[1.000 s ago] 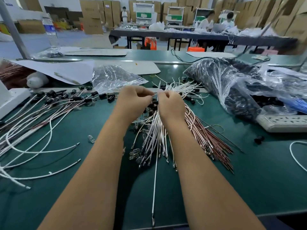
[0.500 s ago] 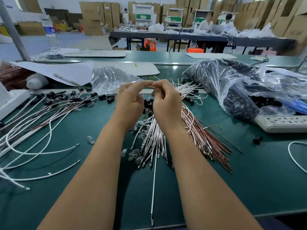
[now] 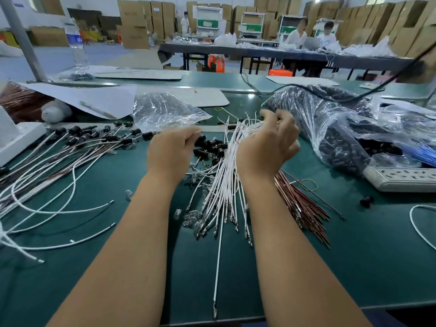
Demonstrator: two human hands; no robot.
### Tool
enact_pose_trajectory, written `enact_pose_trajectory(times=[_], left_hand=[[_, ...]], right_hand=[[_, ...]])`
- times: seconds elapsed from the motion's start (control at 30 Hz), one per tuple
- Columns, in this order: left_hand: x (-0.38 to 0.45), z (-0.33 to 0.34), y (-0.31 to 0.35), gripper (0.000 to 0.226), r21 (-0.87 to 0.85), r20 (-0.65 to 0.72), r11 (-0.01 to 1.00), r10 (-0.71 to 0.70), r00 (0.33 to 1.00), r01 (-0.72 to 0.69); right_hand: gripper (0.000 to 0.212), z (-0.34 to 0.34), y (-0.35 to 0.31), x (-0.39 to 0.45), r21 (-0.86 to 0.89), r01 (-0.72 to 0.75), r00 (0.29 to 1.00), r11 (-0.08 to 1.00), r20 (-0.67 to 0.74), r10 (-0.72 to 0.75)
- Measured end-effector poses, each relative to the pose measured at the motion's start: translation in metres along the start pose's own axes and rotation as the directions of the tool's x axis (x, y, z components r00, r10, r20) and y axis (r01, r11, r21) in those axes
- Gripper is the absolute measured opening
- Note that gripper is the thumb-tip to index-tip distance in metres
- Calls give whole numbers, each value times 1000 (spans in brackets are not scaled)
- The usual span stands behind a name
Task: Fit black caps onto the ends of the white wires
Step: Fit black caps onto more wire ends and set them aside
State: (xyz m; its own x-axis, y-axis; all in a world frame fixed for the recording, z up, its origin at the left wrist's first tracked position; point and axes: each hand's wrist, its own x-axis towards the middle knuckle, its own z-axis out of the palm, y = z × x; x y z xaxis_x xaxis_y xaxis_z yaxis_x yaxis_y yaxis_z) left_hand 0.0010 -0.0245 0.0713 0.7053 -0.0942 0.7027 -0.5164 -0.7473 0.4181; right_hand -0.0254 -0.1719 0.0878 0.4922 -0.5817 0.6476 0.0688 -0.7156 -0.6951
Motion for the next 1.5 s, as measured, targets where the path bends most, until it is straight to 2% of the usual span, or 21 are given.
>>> enact_pose_trajectory(times=[0.03, 0.1, 0.17, 0.2, 0.33, 0.4, 0.47, 0.53, 0.83, 0.93, 1.03, 1.1, 1.27, 1.3, 1.37, 1.43, 1.5], left_hand=[[0, 2, 3, 25, 9, 12, 999, 37, 999, -37], [1, 6, 8, 24, 35, 46, 996, 83, 996, -84], [2, 10, 10, 22, 72, 64, 993, 90, 994, -94], [2, 11, 10, 21, 78, 77, 993, 84, 993, -90], [1, 6, 12, 24, -66, 80, 997, -23, 996, 29], [0, 3, 13, 23, -217, 78, 970, -99, 992, 114], [1, 0, 15, 16, -436, 112, 868, -210, 971, 237], [3, -1, 13, 14, -579, 129, 754, -292, 948, 311], [4, 3, 0, 18, -697, 184, 568, -448, 875, 438], [5, 1, -1, 16, -784, 253, 431, -435, 864, 446], [4, 1, 2, 14, -857, 238, 332, -423, 874, 394], [3, 2, 4, 3, -862, 217, 338, -428, 878, 378], [4, 2, 5, 7, -850, 204, 368, -432, 879, 377], [4, 3, 5, 8, -829, 188, 408, -442, 877, 383], [3, 7, 2, 8, -675, 150, 613, -432, 889, 411], [-1, 11, -1, 11, -392, 187, 824, -364, 912, 409], [-5, 14, -3, 27, -185, 260, 912, -315, 913, 367]], right_hand=[[56, 1, -4, -4, -3, 134, 991, 991, 24, -134], [47, 5, -9, -13, -18, 377, 917, 926, 148, -371], [31, 10, -10, -20, -34, 512, 822, 858, 310, -479], [25, 12, -8, -21, -44, 530, 803, 847, 346, -485], [18, 13, -1, -13, -75, 446, 860, 892, 313, -403], [17, 10, 3, -6, -110, 358, 906, 927, 280, -317], [19, 8, 6, -1, -132, 276, 940, 952, 242, -239], [21, 6, 7, 1, -121, 195, 958, 973, 237, -162], [19, 6, 6, 2, -5, 60, 957, 998, 285, -56], [18, 5, 3, 1, 95, 55, 947, 994, 311, -83], [17, 5, 1, 0, 126, 88, 933, 988, 338, -126], [17, 4, 0, -1, 148, 107, 922, 983, 355, -154], [24, 4, 2, -4, 224, 68, 895, 972, 416, -159], [25, 5, 4, -4, 212, 60, 896, 975, 420, -146], [28, 7, 5, -3, 183, 37, 902, 982, 417, -112], [28, 7, 6, -2, 158, 29, 910, 987, 405, -92], [26, 7, 7, -1, 141, 34, 914, 989, 395, -88]])
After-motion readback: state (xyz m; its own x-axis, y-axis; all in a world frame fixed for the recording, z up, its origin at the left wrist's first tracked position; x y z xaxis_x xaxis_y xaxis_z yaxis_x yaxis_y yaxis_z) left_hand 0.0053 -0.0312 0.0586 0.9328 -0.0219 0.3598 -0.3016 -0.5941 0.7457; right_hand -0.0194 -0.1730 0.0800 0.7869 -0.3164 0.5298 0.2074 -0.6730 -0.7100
